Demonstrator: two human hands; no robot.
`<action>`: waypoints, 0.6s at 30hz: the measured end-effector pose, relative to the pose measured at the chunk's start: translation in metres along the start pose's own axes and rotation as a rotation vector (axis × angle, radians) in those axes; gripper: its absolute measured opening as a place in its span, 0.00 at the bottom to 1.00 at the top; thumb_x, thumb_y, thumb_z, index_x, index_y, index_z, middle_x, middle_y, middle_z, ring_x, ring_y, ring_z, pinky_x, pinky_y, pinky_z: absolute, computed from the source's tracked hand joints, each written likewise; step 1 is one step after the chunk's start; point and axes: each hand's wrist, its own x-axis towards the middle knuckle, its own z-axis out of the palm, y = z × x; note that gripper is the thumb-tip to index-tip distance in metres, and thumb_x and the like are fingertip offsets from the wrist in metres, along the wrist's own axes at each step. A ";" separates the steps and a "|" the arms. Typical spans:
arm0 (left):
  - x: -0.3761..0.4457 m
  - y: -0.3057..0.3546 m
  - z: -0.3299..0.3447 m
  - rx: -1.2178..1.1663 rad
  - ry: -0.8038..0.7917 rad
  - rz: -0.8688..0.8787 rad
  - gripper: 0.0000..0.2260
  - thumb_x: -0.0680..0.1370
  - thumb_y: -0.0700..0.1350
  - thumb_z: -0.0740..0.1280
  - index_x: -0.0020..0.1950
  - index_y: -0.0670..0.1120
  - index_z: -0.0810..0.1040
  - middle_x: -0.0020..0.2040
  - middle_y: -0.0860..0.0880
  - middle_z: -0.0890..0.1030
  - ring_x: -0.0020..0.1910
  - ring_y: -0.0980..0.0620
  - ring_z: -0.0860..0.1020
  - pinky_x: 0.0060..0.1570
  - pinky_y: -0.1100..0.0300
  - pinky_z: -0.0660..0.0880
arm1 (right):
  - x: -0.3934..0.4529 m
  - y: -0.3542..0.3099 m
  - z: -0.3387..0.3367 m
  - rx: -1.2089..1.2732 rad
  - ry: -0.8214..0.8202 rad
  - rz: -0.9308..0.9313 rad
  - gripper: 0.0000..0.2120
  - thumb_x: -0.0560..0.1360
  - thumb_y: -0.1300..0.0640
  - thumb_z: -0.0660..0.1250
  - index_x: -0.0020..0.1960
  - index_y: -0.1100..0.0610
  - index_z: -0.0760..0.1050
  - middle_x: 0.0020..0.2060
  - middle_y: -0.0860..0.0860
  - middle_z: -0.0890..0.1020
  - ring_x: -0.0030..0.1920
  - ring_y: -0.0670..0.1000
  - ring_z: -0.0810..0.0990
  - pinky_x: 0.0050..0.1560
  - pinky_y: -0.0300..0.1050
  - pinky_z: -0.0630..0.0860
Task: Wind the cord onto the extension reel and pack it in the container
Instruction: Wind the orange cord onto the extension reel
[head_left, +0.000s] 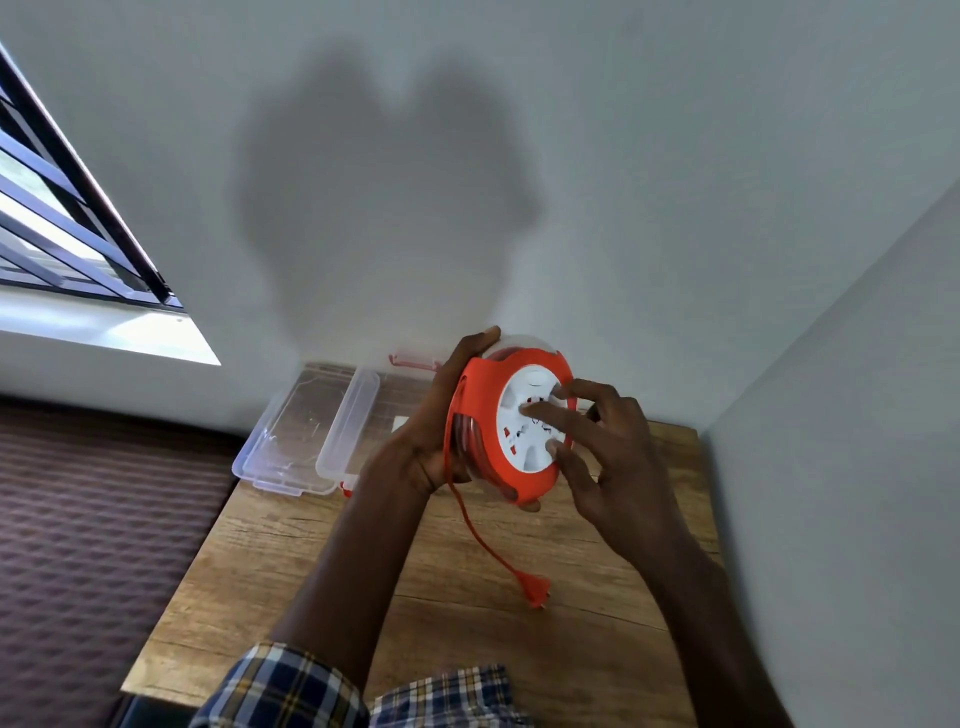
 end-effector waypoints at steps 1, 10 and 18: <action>0.000 0.000 0.000 0.013 -0.001 -0.011 0.30 0.83 0.68 0.58 0.66 0.45 0.84 0.61 0.40 0.85 0.57 0.41 0.83 0.59 0.44 0.80 | 0.000 0.000 -0.001 -0.005 -0.040 -0.016 0.24 0.78 0.57 0.74 0.71 0.43 0.77 0.70 0.53 0.75 0.67 0.56 0.74 0.56 0.53 0.82; 0.000 -0.004 0.000 0.095 0.042 -0.002 0.26 0.82 0.67 0.62 0.58 0.48 0.89 0.54 0.43 0.88 0.50 0.45 0.87 0.49 0.49 0.84 | -0.003 -0.008 0.011 -0.060 0.005 0.078 0.30 0.70 0.47 0.80 0.70 0.41 0.76 0.62 0.51 0.82 0.59 0.54 0.79 0.50 0.51 0.83; 0.006 -0.010 0.010 0.125 0.085 0.034 0.29 0.79 0.67 0.68 0.65 0.44 0.85 0.60 0.39 0.85 0.57 0.40 0.83 0.64 0.43 0.78 | -0.004 -0.022 0.027 0.273 0.263 0.428 0.33 0.67 0.32 0.73 0.69 0.41 0.76 0.56 0.42 0.84 0.51 0.45 0.84 0.42 0.36 0.82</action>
